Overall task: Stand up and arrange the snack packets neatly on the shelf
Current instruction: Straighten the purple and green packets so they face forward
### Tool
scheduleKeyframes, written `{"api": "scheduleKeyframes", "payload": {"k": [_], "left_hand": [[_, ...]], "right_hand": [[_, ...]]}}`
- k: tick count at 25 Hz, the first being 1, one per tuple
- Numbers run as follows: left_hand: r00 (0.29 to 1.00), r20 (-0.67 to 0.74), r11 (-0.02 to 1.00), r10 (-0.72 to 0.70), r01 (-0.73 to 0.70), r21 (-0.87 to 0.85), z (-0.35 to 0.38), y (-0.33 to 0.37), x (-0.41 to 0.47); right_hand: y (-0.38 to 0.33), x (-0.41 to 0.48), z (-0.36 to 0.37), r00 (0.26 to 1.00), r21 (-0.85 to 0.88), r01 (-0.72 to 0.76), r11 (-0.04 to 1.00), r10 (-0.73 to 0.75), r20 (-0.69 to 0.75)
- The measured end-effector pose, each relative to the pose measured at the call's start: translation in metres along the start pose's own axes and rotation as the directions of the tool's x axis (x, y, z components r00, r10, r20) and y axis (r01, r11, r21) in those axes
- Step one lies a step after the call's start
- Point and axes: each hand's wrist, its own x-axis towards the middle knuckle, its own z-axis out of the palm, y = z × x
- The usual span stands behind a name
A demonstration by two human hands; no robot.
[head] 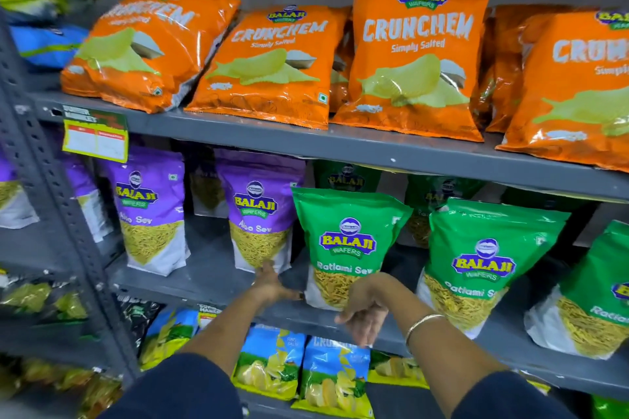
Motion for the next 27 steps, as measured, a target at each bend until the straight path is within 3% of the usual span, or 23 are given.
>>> {"api": "scheduleKeyframes", "payload": {"k": [2,4,6,8,12,17,19,21,22,23,24,25,26,27], "left_hand": [[0.98,-0.173,0.995,-0.095,0.088,-0.046,-0.038,-0.014,0.01],[0.961,-0.268,0.993,-0.069,0.04,-0.111,-0.07,-0.022,0.022],[0.967,-0.256,0.981,0.006,-0.055,-0.188,-0.096,-0.024,0.041],[0.978,-0.182,0.94,0.099,-0.152,-0.306,-0.116,-0.028,0.064],[0.973,0.073,0.89,0.221,-0.171,-0.424,-0.128,-0.026,0.088],[0.973,0.057,0.926,0.222,-0.193,-0.325,-0.139,-0.047,0.075],[0.978,0.079,0.935,0.195,-0.161,-0.315,-0.145,-0.055,0.06],[0.981,0.073,0.942,0.177,-0.147,-0.301,-0.152,-0.06,0.049],[0.985,0.056,0.943,0.164,-0.14,-0.303,-0.152,-0.064,0.052],[0.986,0.054,0.945,0.157,-0.134,-0.299,-0.152,-0.064,0.054],[0.987,0.065,0.947,0.15,-0.124,-0.298,-0.153,-0.061,0.05],[0.987,0.079,0.952,0.138,-0.111,-0.285,-0.152,-0.058,0.047],[0.987,0.086,0.954,0.134,-0.105,-0.28,-0.15,-0.056,0.043],[0.989,0.078,0.954,0.129,-0.102,-0.283,-0.148,-0.054,0.04]], "right_hand": [[-0.045,0.005,0.016,0.967,-0.01,0.188,0.982,-0.187,-0.173],[-0.081,0.024,0.026,0.812,-0.007,0.411,0.912,-0.369,-0.453],[-0.108,0.05,0.02,0.705,0.111,0.531,0.84,-0.366,-0.607],[-0.124,0.095,0.002,0.647,0.217,0.609,0.763,-0.319,-0.693],[-0.138,0.104,-0.012,0.594,0.388,0.758,0.525,-0.31,-0.742],[-0.149,0.076,0.024,0.595,0.402,0.783,0.475,-0.383,-0.707],[-0.154,0.06,0.039,0.556,0.406,0.826,0.392,-0.443,-0.703],[-0.171,0.027,0.04,0.395,0.339,0.916,0.215,-0.344,-0.852],[-0.18,0.004,0.036,0.262,0.221,0.955,0.2,-0.212,-0.942],[-0.19,-0.02,0.029,0.1,0.071,0.947,0.312,-0.078,-0.992],[-0.2,-0.048,0.022,-0.064,-0.087,0.839,0.537,-0.063,-0.996],[-0.209,-0.069,0.014,-0.115,-0.211,0.629,0.748,-0.179,-0.977],[-0.217,-0.085,0.006,-0.039,-0.307,0.415,0.857,-0.32,-0.947],[-0.225,-0.093,-0.002,0.085,-0.371,0.288,0.883,-0.409,-0.908]]}}
